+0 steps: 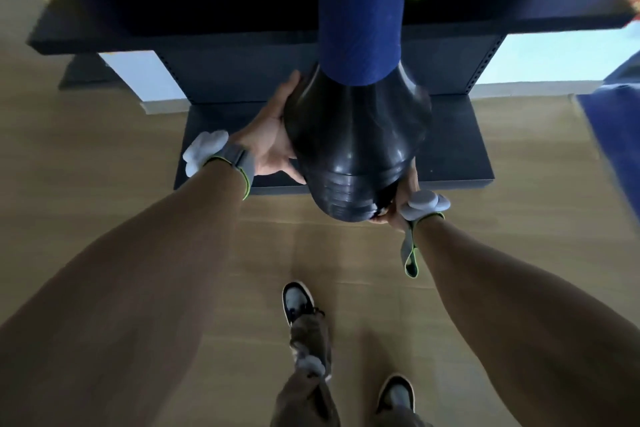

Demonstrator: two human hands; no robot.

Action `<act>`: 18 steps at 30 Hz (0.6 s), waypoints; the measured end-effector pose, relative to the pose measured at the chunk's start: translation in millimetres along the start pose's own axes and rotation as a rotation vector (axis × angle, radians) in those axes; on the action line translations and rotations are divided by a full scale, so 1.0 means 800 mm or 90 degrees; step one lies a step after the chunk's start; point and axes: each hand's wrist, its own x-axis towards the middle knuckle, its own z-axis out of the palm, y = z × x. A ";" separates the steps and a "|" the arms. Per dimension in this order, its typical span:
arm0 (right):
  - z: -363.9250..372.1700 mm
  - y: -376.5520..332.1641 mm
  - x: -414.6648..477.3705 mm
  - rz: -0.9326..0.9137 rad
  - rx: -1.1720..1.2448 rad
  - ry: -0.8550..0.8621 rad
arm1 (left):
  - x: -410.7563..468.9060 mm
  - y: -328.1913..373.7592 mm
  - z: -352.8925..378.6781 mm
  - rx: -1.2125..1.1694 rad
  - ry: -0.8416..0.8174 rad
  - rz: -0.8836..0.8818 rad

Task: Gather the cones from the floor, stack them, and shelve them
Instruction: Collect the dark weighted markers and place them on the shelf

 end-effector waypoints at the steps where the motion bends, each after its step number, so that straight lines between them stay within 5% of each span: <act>1: 0.016 -0.008 -0.031 0.003 0.000 -0.018 | -0.036 0.014 0.004 -0.003 0.004 0.009; 8: 0.131 -0.054 -0.177 -0.028 -0.120 -0.029 | -0.227 0.120 0.000 -0.090 0.107 0.076; 18: 0.309 -0.139 -0.219 0.012 -0.105 -0.080 | -0.306 0.263 -0.092 -0.125 0.159 0.096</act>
